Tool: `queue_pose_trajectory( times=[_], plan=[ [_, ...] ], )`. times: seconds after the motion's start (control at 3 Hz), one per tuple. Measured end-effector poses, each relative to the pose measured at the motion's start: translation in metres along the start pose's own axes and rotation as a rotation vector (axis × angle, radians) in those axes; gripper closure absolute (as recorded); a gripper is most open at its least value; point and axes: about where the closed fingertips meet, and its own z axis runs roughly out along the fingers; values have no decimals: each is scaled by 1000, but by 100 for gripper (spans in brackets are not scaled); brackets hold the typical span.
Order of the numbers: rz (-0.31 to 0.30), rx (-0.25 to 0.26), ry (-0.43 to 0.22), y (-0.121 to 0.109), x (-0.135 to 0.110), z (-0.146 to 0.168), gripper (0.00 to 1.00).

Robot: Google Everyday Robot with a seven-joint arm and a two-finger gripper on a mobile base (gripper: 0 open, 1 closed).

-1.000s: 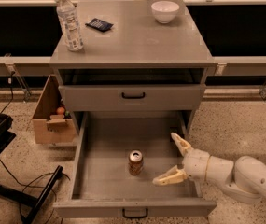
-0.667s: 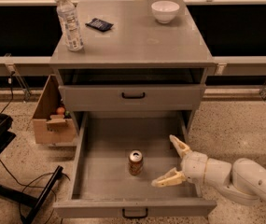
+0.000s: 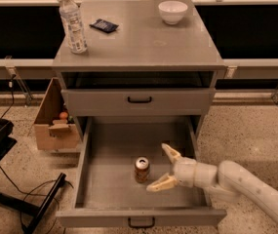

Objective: Pick orange can from middle drawer and place on counter

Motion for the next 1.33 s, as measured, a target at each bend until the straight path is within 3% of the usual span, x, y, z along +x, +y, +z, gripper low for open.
queue_pose_trajectory(
  times=[0.33,0.67,1.33],
  plan=[
    [-8,-79,17,-25,64,72,0],
    [-5,-107,23,-40,94,102,0],
    [-6,-135,71,-46,121,119,42]
  ],
)
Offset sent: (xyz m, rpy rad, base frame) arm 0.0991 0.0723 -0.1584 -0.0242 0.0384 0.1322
